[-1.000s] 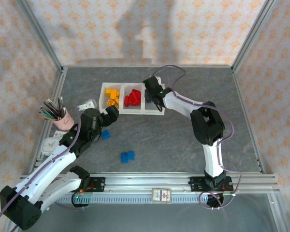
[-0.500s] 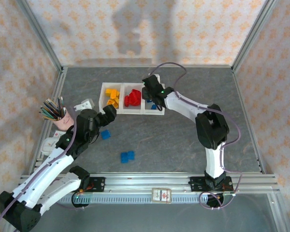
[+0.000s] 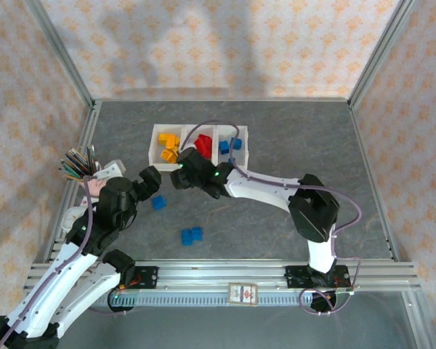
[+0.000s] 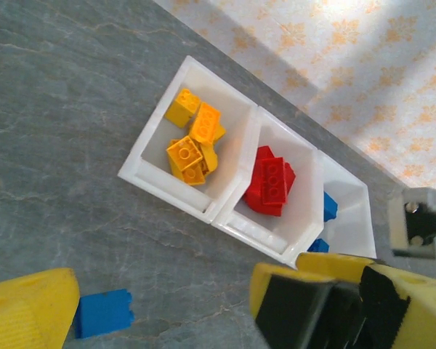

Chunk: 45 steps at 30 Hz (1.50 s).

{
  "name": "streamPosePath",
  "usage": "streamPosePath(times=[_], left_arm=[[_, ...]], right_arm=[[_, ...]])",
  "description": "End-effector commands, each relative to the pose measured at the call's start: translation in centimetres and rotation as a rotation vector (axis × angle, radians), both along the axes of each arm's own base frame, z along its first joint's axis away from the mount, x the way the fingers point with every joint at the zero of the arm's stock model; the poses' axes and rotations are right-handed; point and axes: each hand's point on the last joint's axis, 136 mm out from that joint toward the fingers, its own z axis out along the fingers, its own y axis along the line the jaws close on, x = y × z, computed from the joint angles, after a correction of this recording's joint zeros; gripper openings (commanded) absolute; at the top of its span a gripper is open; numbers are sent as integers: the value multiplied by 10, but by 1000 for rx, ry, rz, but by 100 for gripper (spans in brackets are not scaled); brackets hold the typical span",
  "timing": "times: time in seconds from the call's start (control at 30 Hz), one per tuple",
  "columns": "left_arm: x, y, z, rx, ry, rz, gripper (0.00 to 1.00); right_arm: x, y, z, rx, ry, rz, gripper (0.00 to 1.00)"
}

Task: Sort the legos into containers by color
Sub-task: Place the lego in the container, then pick up the lego from the middle-left of the table.

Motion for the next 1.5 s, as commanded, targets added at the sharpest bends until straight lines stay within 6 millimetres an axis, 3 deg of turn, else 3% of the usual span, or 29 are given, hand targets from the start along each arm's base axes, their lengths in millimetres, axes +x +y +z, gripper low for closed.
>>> streamPosePath(times=[0.0,0.23,0.33,0.63,0.9,1.17,1.47], left_arm=[[-13,18,3,5,19,73,100],[-27,31,6,-7,17,125,100],[-30,36,6,-9,14,145,100],[-36,43,6,-11,14,181,100],[-33,42,4,-8,19,179,100],[-32,39,1,-13,21,166,100],[-30,35,6,-22,9,148,100]], right_arm=[[-17,27,-21,-31,2,93,72],[-40,74,-47,-27,35,186,78],[-38,86,-61,-43,44,191,81],[-39,106,-95,-88,71,191,82],[-35,106,-111,-118,73,174,68],[-33,102,-107,-133,60,163,48],[-31,95,-64,-87,15,145,34]])
